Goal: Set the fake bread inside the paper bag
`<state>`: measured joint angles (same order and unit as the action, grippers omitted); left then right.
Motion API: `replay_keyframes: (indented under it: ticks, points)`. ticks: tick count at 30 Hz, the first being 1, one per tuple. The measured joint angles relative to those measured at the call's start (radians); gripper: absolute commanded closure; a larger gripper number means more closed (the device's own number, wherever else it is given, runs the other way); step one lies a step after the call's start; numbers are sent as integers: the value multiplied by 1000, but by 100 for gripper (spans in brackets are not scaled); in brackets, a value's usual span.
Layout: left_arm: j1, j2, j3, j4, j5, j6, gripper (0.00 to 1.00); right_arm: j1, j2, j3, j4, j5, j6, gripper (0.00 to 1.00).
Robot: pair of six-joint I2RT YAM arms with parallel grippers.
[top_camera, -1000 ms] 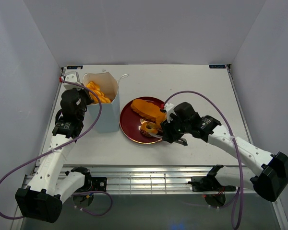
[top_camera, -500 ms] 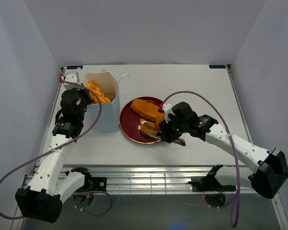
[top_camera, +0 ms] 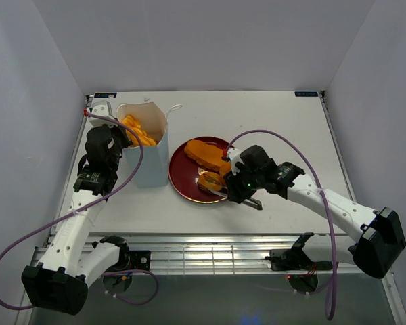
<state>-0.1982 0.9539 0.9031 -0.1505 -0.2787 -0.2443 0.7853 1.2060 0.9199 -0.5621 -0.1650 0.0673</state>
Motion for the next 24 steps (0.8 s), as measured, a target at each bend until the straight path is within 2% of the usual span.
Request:
replay_keyframes:
  ticks: [19,24]
  points:
    - [0,0,0,0,0,0,100,2,-14,-2,-19,19,4,54]
    - [0,0,0,0,0,0,100,2,-2,-24,-7,3,7,58]
